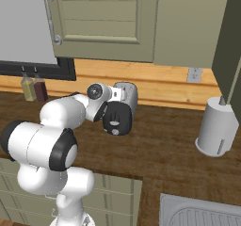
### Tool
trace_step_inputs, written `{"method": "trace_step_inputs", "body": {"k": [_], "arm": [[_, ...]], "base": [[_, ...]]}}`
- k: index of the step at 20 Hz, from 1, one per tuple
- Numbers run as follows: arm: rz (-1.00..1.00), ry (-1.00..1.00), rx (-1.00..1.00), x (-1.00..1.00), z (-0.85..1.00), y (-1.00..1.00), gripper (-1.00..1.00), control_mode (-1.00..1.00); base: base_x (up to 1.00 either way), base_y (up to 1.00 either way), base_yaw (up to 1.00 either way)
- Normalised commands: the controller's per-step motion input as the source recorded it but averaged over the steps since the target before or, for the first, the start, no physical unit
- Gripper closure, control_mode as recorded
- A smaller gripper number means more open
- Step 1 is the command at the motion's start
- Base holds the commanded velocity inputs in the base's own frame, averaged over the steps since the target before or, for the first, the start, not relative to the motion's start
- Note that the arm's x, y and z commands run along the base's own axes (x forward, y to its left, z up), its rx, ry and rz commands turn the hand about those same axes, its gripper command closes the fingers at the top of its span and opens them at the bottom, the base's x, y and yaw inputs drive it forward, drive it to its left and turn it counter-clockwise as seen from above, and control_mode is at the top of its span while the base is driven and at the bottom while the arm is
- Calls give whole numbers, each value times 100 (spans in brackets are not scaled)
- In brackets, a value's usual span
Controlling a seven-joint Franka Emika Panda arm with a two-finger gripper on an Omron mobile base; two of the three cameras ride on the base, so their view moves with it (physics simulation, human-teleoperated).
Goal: Start the toaster. Once the lever pops up, take the bread to the plate on the dining counter.
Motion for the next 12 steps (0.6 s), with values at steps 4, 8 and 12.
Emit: {"method": "trace_step_inputs", "body": {"k": [4,8,12], "arm": [[0,0,0,0,0,0,-100,-100],[0,0,0,0,0,0,-100,-100],[0,0,0,0,0,0,-100,-100]], "base": [[0,0,0],[0,0,0],[0,0,0]]}}
